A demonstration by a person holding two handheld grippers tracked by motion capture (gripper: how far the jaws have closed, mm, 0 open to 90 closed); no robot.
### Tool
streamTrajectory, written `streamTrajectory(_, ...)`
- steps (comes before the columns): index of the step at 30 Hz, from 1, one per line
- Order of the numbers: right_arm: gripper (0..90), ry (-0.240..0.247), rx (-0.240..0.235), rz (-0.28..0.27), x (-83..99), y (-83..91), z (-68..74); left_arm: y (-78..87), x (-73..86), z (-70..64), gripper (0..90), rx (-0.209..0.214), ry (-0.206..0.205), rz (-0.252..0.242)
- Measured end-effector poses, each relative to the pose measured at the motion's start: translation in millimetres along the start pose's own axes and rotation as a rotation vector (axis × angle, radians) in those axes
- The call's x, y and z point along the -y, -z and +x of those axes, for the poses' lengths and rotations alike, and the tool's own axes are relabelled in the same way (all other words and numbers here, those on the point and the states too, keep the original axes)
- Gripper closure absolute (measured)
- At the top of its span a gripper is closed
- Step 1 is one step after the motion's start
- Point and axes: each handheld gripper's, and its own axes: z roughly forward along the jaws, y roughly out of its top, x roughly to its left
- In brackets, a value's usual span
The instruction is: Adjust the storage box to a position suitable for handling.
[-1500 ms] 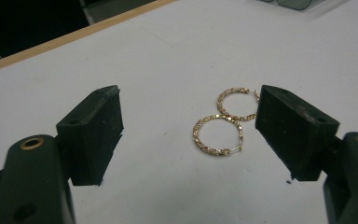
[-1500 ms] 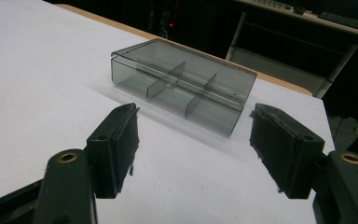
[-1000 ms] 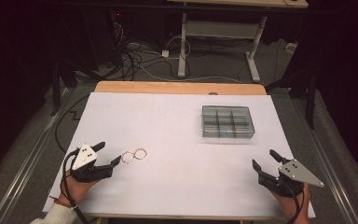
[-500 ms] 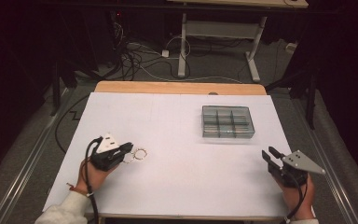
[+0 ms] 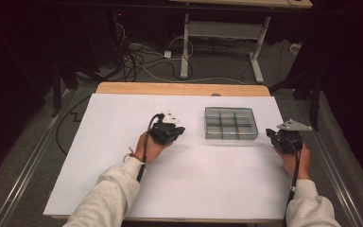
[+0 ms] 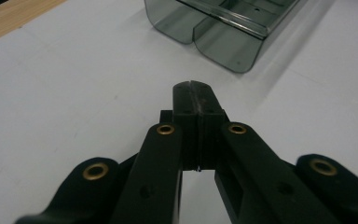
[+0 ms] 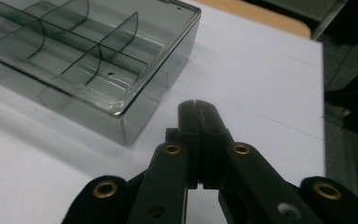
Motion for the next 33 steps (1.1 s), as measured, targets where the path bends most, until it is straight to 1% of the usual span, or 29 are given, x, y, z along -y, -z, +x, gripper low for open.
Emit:
streamTrajectory(1,90.0,-0.006,-0.004,0.011,-1.0,-5.2,-1.8,-9.7,-1.1,-2.1,87.2,-0.003,-0.003,0.004)
streamTrajectory(2,90.0,-0.008,-0.007,0.02,-2.1,-10.2,-3.0,-19.0,-2.4,-3.8,87.3,-0.009,0.006,-0.001)
streamTrajectory(3,90.0,-0.007,-0.01,0.032,-3.1,-14.9,-3.6,-27.5,-3.7,-5.2,87.2,-0.015,0.013,0.007)
streamTrajectory(5,90.0,0.01,-0.003,0.074,-5.4,-24.0,-3.3,-41.1,-5.6,-8.1,87.2,-0.024,0.028,0.006)
streamTrajectory(6,90.0,0.01,0.0,0.083,-6.5,-27.6,-3.6,-46.6,-6.1,-9.5,87.2,-0.03,0.032,0.009)
streamTrajectory(7,90.0,0.006,-0.002,0.088,-7.7,-30.6,-3.9,-51.5,-6.1,-10.7,87.2,-0.04,0.026,0.011)
streamTrajectory(9,90.0,0.022,0.004,0.101,-10.0,-35.9,-3.3,-59.0,-6.1,-13.5,87.2,-0.05,0.034,0.008)
streamTrajectory(10,90.0,0.019,0.0,0.101,-10.7,-38.4,-3.3,-61.9,-6.1,-14.5,87.2,-0.057,0.04,0.006)
streamTrajectory(12,90.0,0.013,-0.012,0.111,-12.1,-43.4,-2.9,-67.6,-5.1,-15.3,87.2,-0.074,0.041,0.008)
streamTrajectory(13,90.0,0.009,-0.019,0.113,-13.0,-45.2,-2.9,-67.6,-5.1,-15.3,87.2,-0.074,0.041,0.008)
streamTrajectory(14,90.0,0.006,-0.028,0.112,-14.5,-47.1,-2.7,-72.0,-3.6,-15.3,87.2,-0.089,0.041,0.013)
streamTrajectory(16,90.0,0.001,-0.055,0.108,-16.1,-49.1,-2.2,-75.1,-2.6,-14.4,87.2,-0.102,0.043,0.012)
streamTrajectory(18,89.9,0.009,-0.08,0.104,-16.9,-50.7,-1.0,-77.4,-1.4,-13.7,87.2,-0.105,0.046,0.019)
streamTrajectory(19,90.0,0.018,-0.082,0.116,-17.4,-51.5,0.1,-78.0,-0.5,-14.1,87.2,-0.102,0.047,0.023)
streamTrajectory(21,90.0,0.022,-0.073,0.117,-18.1,-52.3,2.1,-79.4,2.1,-15.5,87.2,-0.099,0.041,0.04)
streamTrajectory(22,90.0,0.023,-0.074,0.118,-18.1,-52.4,2.6,-79.7,3.5,-16.7,87.2,-0.093,0.031,0.053)
streamTrajectory(24,90.0,0.03,-0.072,0.122,-18.3,-52.3,4.2,-80.9,6.8,-19.2,87.2,-0.114,-0.019,0.077)
streamTrajectory(25,90.0,0.03,-0.069,0.125,-18.6,-51.9,5.6,-80.2,7.0,-19.1,87.3,-0.118,-0.033,0.084)
streamTrajectory(27,90.0,0.044,-0.069,0.127,-19.0,-51.2,8.7,-77.2,4.7,-15.5,87.3,-0.112,-0.011,0.094)
streamTrajectory(28,90.0,0.05,-0.075,0.131,-19.4,-51.2,10.7,-75.3,3.8,-13.3,87.3,-0.107,0.004,0.09)
streamTrajectory(30,90.0,0.067,-0.08,0.134,-20.9,-51.6,16.0,-71.3,3.2,-8.6,87.4,-0.115,0.006,0.09)
streamTrajectory(31,90.0,0.079,-0.076,0.132,-21.8,-52.0,19.6,-69.2,3.3,-6.2,87.4,-0.116,0.005,0.089)
streamTrajectory(33,90.0,0.1,-0.061,0.133,-23.8,-52.7,27.0,-65.0,3.8,-3.0,87.4,-0.11,0.016,0.091)
